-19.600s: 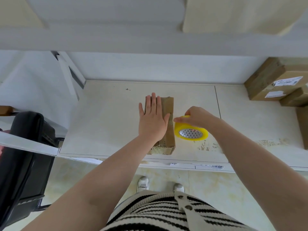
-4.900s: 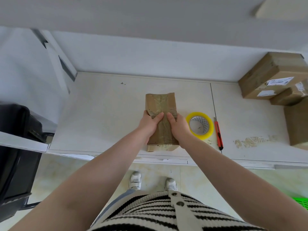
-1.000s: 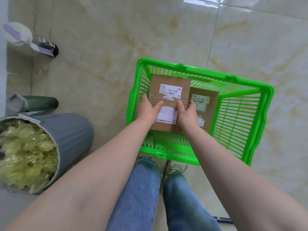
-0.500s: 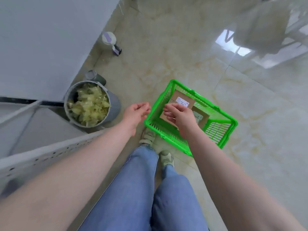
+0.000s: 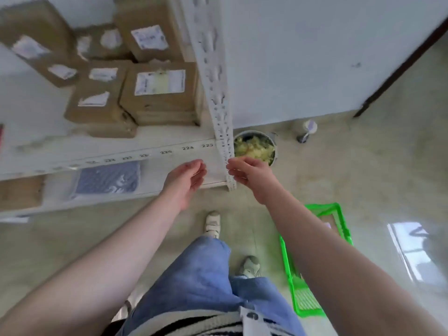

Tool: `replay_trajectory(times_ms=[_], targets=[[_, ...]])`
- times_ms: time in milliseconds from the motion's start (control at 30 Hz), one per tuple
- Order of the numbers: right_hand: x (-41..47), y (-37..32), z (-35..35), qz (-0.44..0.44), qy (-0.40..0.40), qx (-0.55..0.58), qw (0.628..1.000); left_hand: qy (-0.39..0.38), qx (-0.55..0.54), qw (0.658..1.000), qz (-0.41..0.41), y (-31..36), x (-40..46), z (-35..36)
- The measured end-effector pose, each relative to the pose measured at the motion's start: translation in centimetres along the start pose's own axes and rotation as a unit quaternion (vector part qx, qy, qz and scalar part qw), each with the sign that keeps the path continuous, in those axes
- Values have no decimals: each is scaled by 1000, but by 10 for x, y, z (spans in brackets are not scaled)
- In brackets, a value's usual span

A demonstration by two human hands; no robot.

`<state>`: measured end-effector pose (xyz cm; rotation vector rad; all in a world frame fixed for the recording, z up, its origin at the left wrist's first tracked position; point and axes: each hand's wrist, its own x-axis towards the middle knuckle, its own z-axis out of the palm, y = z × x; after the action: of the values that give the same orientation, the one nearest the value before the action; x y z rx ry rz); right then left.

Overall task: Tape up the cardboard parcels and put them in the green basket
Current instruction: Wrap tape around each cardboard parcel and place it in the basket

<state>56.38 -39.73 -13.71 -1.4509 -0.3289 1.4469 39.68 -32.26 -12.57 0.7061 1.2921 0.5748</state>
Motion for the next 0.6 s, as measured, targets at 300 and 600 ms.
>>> replay_trajectory(times_ms=[300, 600], targets=[[33, -49, 183, -25, -72, -80, 994, 128, -129, 980, 82, 97, 8, -133], [103, -67, 321, 90, 156, -115, 977, 178, 68, 973, 131, 199, 95, -232]])
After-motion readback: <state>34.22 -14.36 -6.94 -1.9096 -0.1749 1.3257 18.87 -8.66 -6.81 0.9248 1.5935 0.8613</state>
